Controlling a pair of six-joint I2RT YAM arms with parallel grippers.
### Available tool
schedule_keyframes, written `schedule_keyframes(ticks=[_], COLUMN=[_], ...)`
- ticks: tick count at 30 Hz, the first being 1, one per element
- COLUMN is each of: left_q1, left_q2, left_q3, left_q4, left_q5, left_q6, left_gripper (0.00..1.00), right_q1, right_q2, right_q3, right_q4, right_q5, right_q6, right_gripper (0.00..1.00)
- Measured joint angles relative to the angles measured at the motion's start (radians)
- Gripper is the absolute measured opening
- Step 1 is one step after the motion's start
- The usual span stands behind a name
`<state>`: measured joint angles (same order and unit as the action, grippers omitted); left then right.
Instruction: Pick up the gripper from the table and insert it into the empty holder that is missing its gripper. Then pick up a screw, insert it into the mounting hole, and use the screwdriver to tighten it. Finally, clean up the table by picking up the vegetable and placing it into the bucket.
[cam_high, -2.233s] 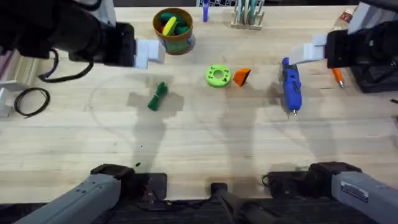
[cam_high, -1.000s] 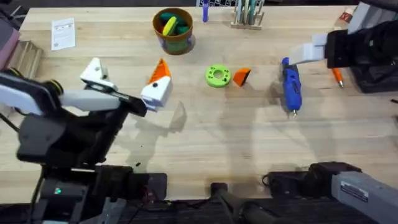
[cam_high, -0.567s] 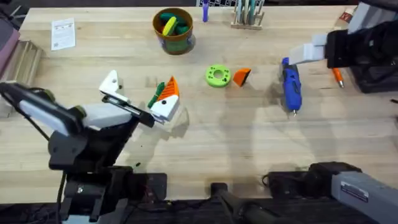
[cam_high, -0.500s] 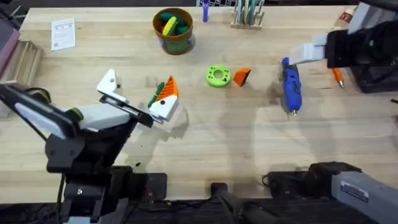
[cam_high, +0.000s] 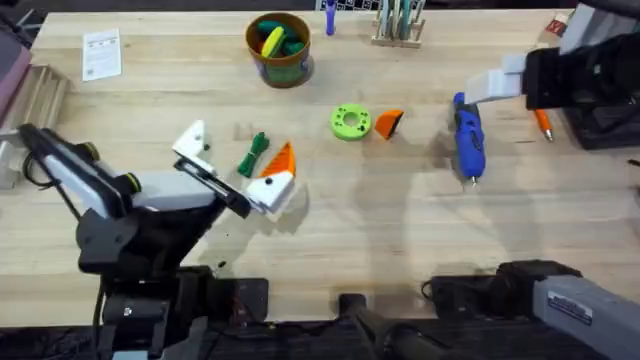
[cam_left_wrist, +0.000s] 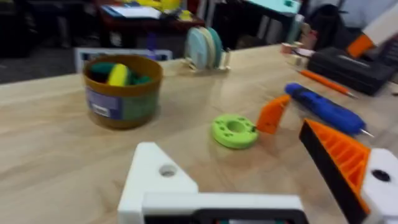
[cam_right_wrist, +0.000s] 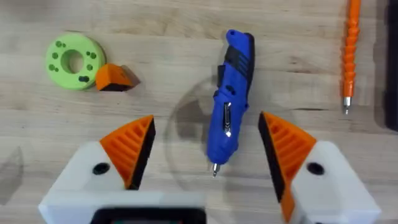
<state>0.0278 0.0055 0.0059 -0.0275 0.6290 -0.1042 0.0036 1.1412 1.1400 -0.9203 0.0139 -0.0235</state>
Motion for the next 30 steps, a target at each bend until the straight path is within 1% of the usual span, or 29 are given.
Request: schedule_keyframes(ticks=[2,6,11,14,20,24,30], left_q1=[0.0,0.0,0.0,-0.009,-0.045,-0.047,-0.047], left_q2=[0.0,0.0,0.0,0.0,0.0,0.0,0.0], left_q3=[0.0,0.003,0.005,0.005,0.005,0.005,0.005], left_q4=[-0.026,-0.045,-0.066,-0.074,-0.086,-0.093,-0.098], left_q5=[0.058,0.181,0.336,0.399,0.468,0.508,0.539], left_q6=[-0.002,0.0,0.053,0.072,0.09,0.097,0.114], left_gripper=[0.985,0.985,0.985,0.985,0.986,0.986,0.985], right_q1=[0.0,0.0,0.0,0.0,0.0,0.0,0.0], right_q2=[0.0,0.0,0.0,0.0,0.0,0.0,0.0], right_q3=[0.0,0.0,0.0,0.0,0.0,0.0,0.0], right_q4=[0.0,0.0,0.0,0.0,0.0,0.0,0.0], right_q5=[0.0,0.0,0.0,0.0,0.0,0.0,0.0], right_q6=[0.0,0.0,0.0,0.0,0.0,0.0,0.0], right_gripper=[0.991,0.992,0.991,0.991,0.991,0.992,0.992])
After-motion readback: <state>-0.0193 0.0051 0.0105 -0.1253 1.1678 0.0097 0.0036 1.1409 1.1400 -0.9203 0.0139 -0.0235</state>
